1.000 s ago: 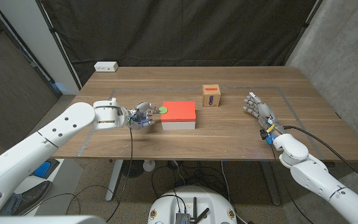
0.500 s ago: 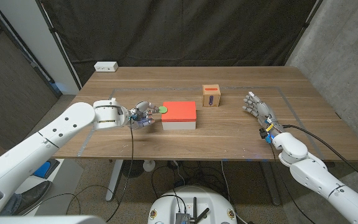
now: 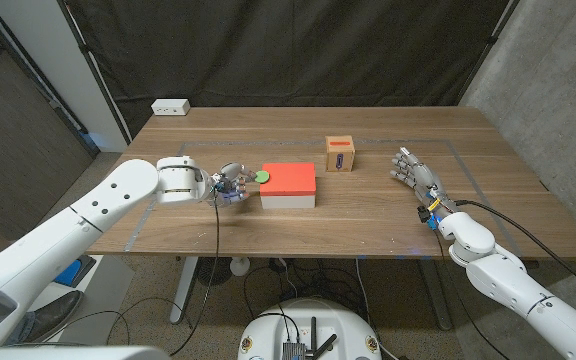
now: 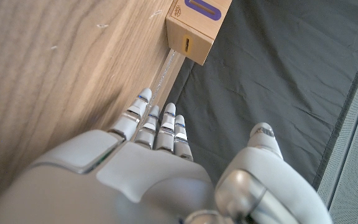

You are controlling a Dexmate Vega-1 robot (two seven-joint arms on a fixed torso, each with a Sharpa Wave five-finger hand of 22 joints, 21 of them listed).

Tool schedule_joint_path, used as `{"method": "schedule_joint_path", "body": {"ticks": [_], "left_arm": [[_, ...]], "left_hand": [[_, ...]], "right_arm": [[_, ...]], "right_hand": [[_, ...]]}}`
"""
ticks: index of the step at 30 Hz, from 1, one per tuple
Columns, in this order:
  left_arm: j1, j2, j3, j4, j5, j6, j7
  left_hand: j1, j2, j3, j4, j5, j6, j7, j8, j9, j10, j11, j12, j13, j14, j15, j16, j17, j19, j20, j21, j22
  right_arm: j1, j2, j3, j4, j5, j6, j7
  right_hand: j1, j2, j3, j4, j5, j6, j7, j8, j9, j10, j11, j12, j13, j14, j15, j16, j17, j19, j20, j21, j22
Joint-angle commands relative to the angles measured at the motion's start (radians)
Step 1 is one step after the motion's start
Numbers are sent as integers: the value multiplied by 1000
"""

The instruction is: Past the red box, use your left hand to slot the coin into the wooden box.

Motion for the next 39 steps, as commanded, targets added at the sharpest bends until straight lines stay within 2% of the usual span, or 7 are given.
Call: {"method": "schedule_joint_path", "body": {"ticks": [1,6,16,19,24,32,39], "left_arm": [[-36,-24,31,8,-1,11,56],[-37,-29,35,2,3,5,78],[-23,-37,31,-18,17,-21,101],[-11,-40,25,-27,22,-39,112],[-1,-43,21,-33,26,-52,117],[16,-43,13,-36,47,-73,86],[54,-31,-18,-72,112,-128,55]], "left_hand": [[14,-6,-5,0,4,6,-3,12,3,1,-4,5,2,3,0,4,1,3,-42,0,-4],[19,-17,-11,-2,4,2,-6,14,0,1,-4,5,2,9,0,7,4,9,-43,3,-3],[72,-32,-17,-9,6,-2,-11,28,2,9,-3,0,-9,9,0,3,-5,16,-44,10,-8],[92,-22,-10,-9,9,8,-9,37,6,2,-3,-7,-17,9,0,4,-4,14,-46,9,-9],[107,-13,-18,-1,7,27,-5,53,6,5,-3,-9,-21,8,0,0,-10,11,-43,10,-12],[113,-4,-19,4,9,33,0,61,1,5,-2,-5,-21,9,0,1,-11,6,-42,13,3],[111,2,-24,6,9,30,1,64,-5,3,-2,-7,-27,10,0,2,-11,4,-41,11,6]], "right_arm": [[2,3,3,15,7,15,6],[1,2,4,16,8,20,10],[-1,-1,6,15,10,23,14],[-2,-2,6,18,8,28,17],[-5,-2,9,16,14,26,16],[-8,-6,11,9,11,22,11],[-15,-13,19,-16,2,22,-4]], "right_hand": [[-7,2,4,-7,-1,7,-4,3,6,9,3,6,5,6,-2,1,1,3,5,-1,4],[-8,2,3,-7,-1,7,-5,3,6,9,1,5,6,8,0,2,1,2,6,-1,4],[-8,2,3,-7,-1,6,-6,3,6,14,1,7,6,9,-1,2,1,3,6,-1,4],[-9,2,3,-7,-1,7,-7,3,6,15,2,7,7,10,1,2,1,3,7,-1,4],[-10,2,3,-7,-1,5,-8,3,6,16,1,7,7,10,1,3,1,3,8,-1,4],[-10,1,3,-7,-1,5,-7,2,6,17,1,7,8,12,3,3,2,3,9,-1,4],[-11,1,2,-7,-1,5,-8,3,6,18,0,7,8,12,2,3,2,3,9,-1,4]]}}
